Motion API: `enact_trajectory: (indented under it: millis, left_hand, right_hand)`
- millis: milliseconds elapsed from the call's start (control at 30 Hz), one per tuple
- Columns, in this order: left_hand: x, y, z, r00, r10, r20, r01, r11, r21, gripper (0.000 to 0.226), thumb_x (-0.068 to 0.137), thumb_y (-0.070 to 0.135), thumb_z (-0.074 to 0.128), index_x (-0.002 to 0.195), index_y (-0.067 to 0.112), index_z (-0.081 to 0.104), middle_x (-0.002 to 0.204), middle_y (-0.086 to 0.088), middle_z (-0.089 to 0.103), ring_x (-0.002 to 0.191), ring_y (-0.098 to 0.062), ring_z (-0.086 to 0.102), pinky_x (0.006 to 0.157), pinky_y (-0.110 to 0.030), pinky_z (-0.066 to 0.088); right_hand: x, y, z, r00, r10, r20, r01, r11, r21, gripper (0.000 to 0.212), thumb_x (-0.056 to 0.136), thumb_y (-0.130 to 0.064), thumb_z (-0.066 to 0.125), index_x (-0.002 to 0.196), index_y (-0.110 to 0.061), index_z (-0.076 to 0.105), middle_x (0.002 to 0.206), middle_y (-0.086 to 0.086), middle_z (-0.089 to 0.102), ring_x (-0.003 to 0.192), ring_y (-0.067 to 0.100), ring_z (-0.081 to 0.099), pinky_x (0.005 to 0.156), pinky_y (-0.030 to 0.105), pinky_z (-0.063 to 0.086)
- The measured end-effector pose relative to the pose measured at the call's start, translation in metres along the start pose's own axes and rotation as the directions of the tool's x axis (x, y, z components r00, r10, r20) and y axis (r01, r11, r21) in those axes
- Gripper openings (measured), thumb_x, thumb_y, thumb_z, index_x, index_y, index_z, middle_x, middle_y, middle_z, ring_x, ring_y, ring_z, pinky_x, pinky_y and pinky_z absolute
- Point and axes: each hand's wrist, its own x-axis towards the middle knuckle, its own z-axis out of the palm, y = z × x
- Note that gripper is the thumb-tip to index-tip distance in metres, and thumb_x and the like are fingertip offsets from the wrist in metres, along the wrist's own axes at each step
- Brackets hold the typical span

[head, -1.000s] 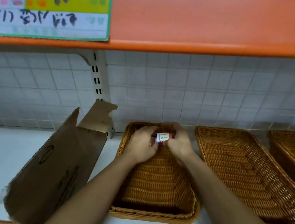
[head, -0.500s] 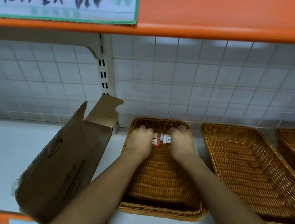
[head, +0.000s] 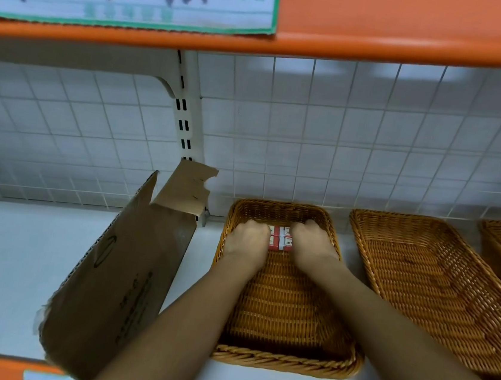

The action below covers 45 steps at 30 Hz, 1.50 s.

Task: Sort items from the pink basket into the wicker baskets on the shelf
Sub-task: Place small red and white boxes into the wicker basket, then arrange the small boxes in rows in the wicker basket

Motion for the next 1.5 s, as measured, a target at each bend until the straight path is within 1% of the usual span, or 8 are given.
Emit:
enact_trajectory:
  millis: [133, 300, 633, 933, 1067, 1267, 1333, 1500]
  left_hand:
    - [-0.001, 0.0, -0.001, 1.0, -0.005, 0.001, 0.005, 1.0, -0.022, 0.032, 0.095, 0.007, 0.048, 0.127, 0.005, 0.05, 0.124, -0.016, 0.052, 0.116, -0.032, 0.051, 0.09, -0.037, 0.046]
    - [-0.001, 0.001, -0.003, 1.0, -0.023, 0.009, 0.023, 0.998, -0.054, 0.033, 0.094, 0.008, 0.05, 0.126, 0.006, 0.05, 0.123, -0.016, 0.053, 0.115, -0.031, 0.052, 0.09, -0.037, 0.046]
    - [-0.001, 0.001, -0.005, 0.999, -0.041, 0.003, 0.041, 0.996, -0.08, 0.032, 0.094, 0.012, 0.051, 0.126, 0.005, 0.05, 0.124, -0.017, 0.051, 0.117, -0.032, 0.051, 0.091, -0.037, 0.045]
    - [-0.001, 0.0, -0.004, 1.0, -0.029, -0.001, 0.029, 0.997, -0.077, 0.029, 0.094, 0.008, 0.048, 0.122, 0.005, 0.053, 0.121, -0.016, 0.053, 0.114, -0.031, 0.053, 0.088, -0.036, 0.046]
    - [-0.001, 0.001, -0.004, 1.0, -0.027, -0.007, 0.027, 0.997, -0.066, 0.03, 0.093, 0.005, 0.048, 0.122, 0.005, 0.053, 0.121, -0.016, 0.053, 0.114, -0.031, 0.053, 0.087, -0.036, 0.046]
    - [-0.003, 0.004, -0.006, 1.0, 0.002, -0.019, -0.003, 1.0, -0.023, 0.031, 0.094, 0.007, 0.05, 0.126, 0.005, 0.05, 0.123, -0.015, 0.053, 0.115, -0.031, 0.052, 0.089, -0.035, 0.046]
    - [-0.005, 0.006, -0.009, 0.998, 0.034, -0.044, -0.034, 0.999, -0.001, 0.03, 0.093, 0.006, 0.05, 0.123, 0.005, 0.051, 0.122, -0.015, 0.054, 0.114, -0.031, 0.053, 0.087, -0.035, 0.047]
    - [-0.008, 0.026, -0.02, 0.975, 0.152, -0.163, -0.155, 0.988, -0.007, 0.025, 0.093, 0.011, 0.049, 0.118, 0.008, 0.054, 0.121, -0.014, 0.055, 0.113, -0.031, 0.052, 0.088, -0.037, 0.046]
  right_hand:
    - [0.003, -0.001, 0.0, 1.0, 0.021, 0.003, -0.021, 1.0, 0.017, 0.038, 0.091, -0.018, 0.057, 0.126, -0.008, 0.047, 0.125, 0.015, 0.047, 0.116, 0.032, 0.049, 0.096, 0.039, 0.044]
    - [0.006, 0.0, -0.003, 0.999, 0.05, 0.01, -0.05, 0.998, 0.029, 0.027, 0.093, -0.017, 0.053, 0.118, -0.008, 0.052, 0.118, 0.015, 0.055, 0.109, 0.031, 0.054, 0.089, 0.037, 0.046]
    - [0.009, 0.0, 0.001, 0.997, 0.081, -0.013, -0.08, 0.995, 0.065, 0.019, 0.092, -0.017, 0.055, 0.108, -0.009, 0.055, 0.11, 0.013, 0.058, 0.1, 0.029, 0.057, 0.081, 0.035, 0.047]
    - [0.006, -0.001, 0.001, 0.998, 0.055, -0.022, -0.055, 0.998, 0.031, 0.022, 0.093, -0.015, 0.054, 0.113, -0.006, 0.054, 0.114, 0.014, 0.057, 0.105, 0.029, 0.056, 0.084, 0.035, 0.046]
    - [0.003, -0.002, -0.002, 0.998, 0.056, -0.021, -0.055, 0.998, 0.025, 0.024, 0.093, -0.01, 0.051, 0.116, -0.004, 0.054, 0.117, 0.016, 0.055, 0.107, 0.032, 0.055, 0.088, 0.037, 0.046]
    - [-0.005, -0.004, -0.005, 1.0, 0.025, 0.017, -0.025, 1.0, -0.012, 0.03, 0.091, -0.013, 0.056, 0.12, -0.006, 0.051, 0.121, 0.015, 0.052, 0.113, 0.031, 0.052, 0.093, 0.038, 0.045]
    - [-0.008, -0.005, -0.009, 1.0, 0.001, -0.01, -0.001, 0.999, -0.041, 0.027, 0.09, -0.009, 0.055, 0.117, -0.006, 0.053, 0.122, 0.014, 0.052, 0.113, 0.03, 0.052, 0.094, 0.036, 0.043]
    - [-0.028, -0.001, -0.028, 0.983, -0.016, -0.181, 0.008, 0.999, -0.041, 0.027, 0.089, -0.008, 0.052, 0.116, -0.004, 0.055, 0.122, 0.014, 0.055, 0.113, 0.031, 0.053, 0.092, 0.036, 0.042]
